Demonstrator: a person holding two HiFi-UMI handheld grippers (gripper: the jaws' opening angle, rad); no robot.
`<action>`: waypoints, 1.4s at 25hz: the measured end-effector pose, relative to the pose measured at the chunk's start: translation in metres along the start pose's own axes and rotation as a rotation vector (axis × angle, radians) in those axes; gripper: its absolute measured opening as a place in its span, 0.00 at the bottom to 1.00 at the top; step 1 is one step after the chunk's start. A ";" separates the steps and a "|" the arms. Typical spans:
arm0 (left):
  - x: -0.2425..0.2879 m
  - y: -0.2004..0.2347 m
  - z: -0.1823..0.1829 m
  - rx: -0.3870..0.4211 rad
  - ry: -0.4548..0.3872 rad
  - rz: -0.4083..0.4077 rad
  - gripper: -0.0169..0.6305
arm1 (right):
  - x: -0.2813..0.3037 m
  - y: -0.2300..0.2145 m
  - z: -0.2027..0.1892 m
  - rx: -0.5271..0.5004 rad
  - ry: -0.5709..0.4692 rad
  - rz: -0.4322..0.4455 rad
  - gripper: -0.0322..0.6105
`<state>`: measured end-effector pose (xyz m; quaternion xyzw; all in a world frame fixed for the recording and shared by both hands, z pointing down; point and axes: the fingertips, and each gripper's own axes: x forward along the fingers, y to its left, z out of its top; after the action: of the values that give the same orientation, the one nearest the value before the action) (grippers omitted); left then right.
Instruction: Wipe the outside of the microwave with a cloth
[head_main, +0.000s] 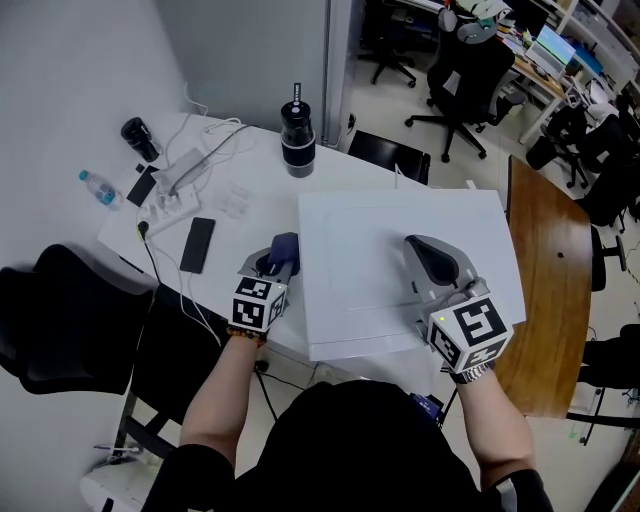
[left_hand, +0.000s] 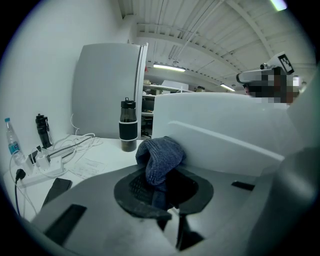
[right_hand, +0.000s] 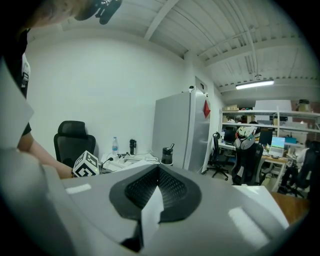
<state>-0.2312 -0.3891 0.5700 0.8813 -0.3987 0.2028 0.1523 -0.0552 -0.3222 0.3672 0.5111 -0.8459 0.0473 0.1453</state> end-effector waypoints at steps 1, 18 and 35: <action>0.002 0.002 0.000 -0.002 0.002 0.003 0.11 | 0.000 -0.001 0.000 0.001 -0.001 -0.003 0.05; 0.014 0.019 0.015 -0.028 0.002 0.059 0.11 | -0.013 -0.027 -0.007 0.024 -0.002 -0.060 0.05; -0.048 0.009 0.051 -0.002 -0.089 0.115 0.11 | -0.038 -0.018 -0.013 0.046 -0.009 -0.051 0.05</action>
<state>-0.2547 -0.3864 0.5038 0.8649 -0.4553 0.1712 0.1235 -0.0202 -0.2951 0.3669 0.5360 -0.8319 0.0607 0.1307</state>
